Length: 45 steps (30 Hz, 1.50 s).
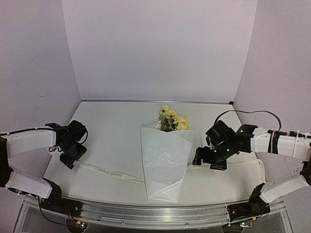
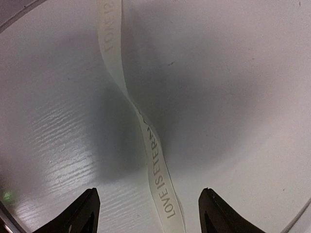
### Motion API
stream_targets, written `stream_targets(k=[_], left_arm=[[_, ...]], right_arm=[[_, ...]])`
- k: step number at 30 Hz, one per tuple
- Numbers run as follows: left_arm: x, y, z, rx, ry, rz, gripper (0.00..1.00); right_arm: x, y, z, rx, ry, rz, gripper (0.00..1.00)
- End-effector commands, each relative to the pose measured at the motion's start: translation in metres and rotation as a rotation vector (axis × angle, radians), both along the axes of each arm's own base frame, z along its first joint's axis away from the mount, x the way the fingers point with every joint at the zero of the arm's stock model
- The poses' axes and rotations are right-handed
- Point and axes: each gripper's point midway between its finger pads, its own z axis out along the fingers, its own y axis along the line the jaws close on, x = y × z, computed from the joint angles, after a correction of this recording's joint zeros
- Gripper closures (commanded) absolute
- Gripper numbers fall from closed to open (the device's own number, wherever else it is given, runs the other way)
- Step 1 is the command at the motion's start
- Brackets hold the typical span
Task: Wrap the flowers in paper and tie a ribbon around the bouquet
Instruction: Pick up the left side of the ribbon at the center of the board, then pick up the right side of the ribbon from the center of the board.
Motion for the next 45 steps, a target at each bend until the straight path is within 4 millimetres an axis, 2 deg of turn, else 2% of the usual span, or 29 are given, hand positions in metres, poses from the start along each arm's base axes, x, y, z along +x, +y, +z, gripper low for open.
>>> stream_targets(k=[1, 6, 8, 10, 14, 16, 22, 27, 30, 34, 40, 45], left_arm=[[0.021, 0.021, -0.012, 0.024, -0.054, 0.009, 0.28], [0.027, 0.023, -0.033, -0.021, -0.07, 0.012, 0.34], [0.034, 0.021, -0.036, -0.031, -0.093, -0.02, 0.42], [0.044, 0.021, -0.038, -0.023, -0.102, -0.07, 0.52], [0.059, 0.016, -0.035, -0.016, -0.132, -0.142, 0.9], [0.066, 0.013, -0.03, -0.022, -0.179, -0.165, 0.99], [0.086, 0.004, 0.001, -0.027, -0.272, -0.242, 1.0], [0.094, 0.002, 0.019, -0.003, -0.314, -0.302, 1.0], [0.095, -0.001, 0.018, -0.006, -0.314, -0.329, 1.0], [0.096, -0.009, 0.006, -0.032, -0.278, -0.358, 1.0], [0.098, -0.007, 0.005, -0.034, -0.299, -0.332, 1.0], [0.099, -0.007, 0.012, -0.024, -0.303, -0.348, 1.0]], right_arm=[[-0.005, -0.034, -0.005, -0.099, -0.071, -0.031, 0.09], [-0.003, -0.058, -0.012, -0.165, -0.119, -0.096, 0.07], [-0.001, -0.065, -0.015, -0.195, -0.135, -0.124, 0.07], [0.002, -0.071, -0.018, -0.229, -0.146, -0.145, 0.05], [0.012, -0.08, -0.02, -0.271, -0.16, -0.21, 0.02], [0.016, -0.088, -0.022, -0.275, -0.146, -0.285, 0.02], [0.029, -0.114, -0.033, -0.269, -0.088, -0.554, 0.02], [0.052, -0.128, -0.042, -0.262, -0.136, -0.703, 0.07], [0.056, -0.145, -0.048, -0.296, -0.173, -0.806, 0.11], [0.062, -0.16, -0.052, -0.332, -0.226, -0.895, 0.15], [0.07, -0.16, -0.077, -0.288, -0.182, -0.974, 0.23], [0.072, -0.153, -0.103, -0.245, -0.11, -1.073, 0.36]])
